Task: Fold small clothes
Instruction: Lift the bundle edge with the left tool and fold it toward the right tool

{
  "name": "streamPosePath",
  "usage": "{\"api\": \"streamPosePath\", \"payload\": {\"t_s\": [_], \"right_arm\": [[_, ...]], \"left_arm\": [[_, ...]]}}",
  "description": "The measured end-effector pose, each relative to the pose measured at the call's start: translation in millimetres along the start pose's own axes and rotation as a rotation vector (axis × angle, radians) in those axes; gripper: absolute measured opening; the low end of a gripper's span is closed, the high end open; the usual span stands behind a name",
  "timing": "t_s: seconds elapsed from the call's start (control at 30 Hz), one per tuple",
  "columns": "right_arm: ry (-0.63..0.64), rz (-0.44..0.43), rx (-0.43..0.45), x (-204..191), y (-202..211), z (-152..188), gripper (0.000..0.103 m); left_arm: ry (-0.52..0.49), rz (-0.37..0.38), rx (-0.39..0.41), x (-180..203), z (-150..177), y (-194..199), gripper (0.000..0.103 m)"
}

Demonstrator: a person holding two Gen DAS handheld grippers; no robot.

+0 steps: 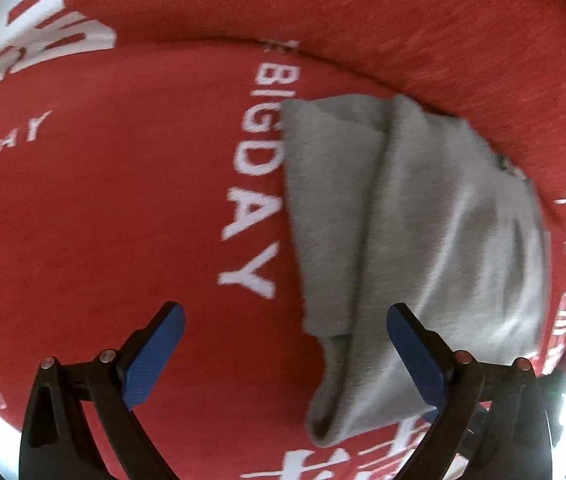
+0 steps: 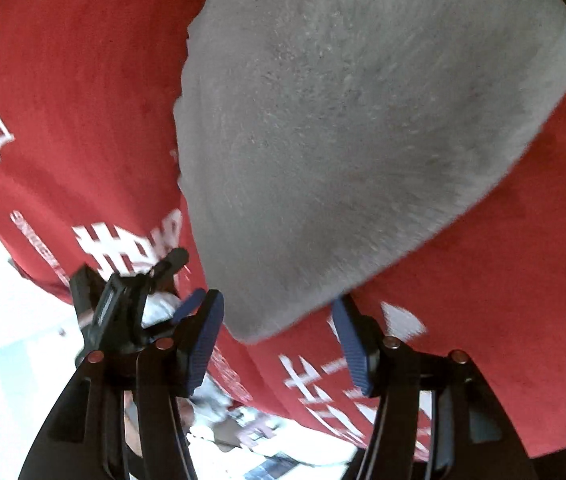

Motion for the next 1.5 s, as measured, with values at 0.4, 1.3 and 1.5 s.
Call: {"api": "streamPosePath", "payload": {"t_s": [0.4,1.3,1.5], "right_arm": [[-0.191,-0.246,0.114,-23.7,-6.0,-35.8,0.009],[0.303,0.304,-0.080,-75.5,92.6,-84.7,0.034],[0.415,0.418,-0.070,-74.6,62.3,-119.3,0.015]], "left_arm": [[0.025,0.280,-0.105,28.7,-20.3,-9.5,0.101],[-0.163,0.267,-0.195,154.2,-14.6,-28.9,0.033],[-0.154,0.212,-0.181,147.1,-17.4,-29.5,0.033]]}}
Point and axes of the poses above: each gripper's, at about its wrist camera, not at the fingertips, and y roughly against the way its jaws point, x to its right, z to its underside, the point moved 10 cm from there along -y, roughly the way its jaws point, and after that the axes turned 14 degrees about -z, right-handed, at the moved point
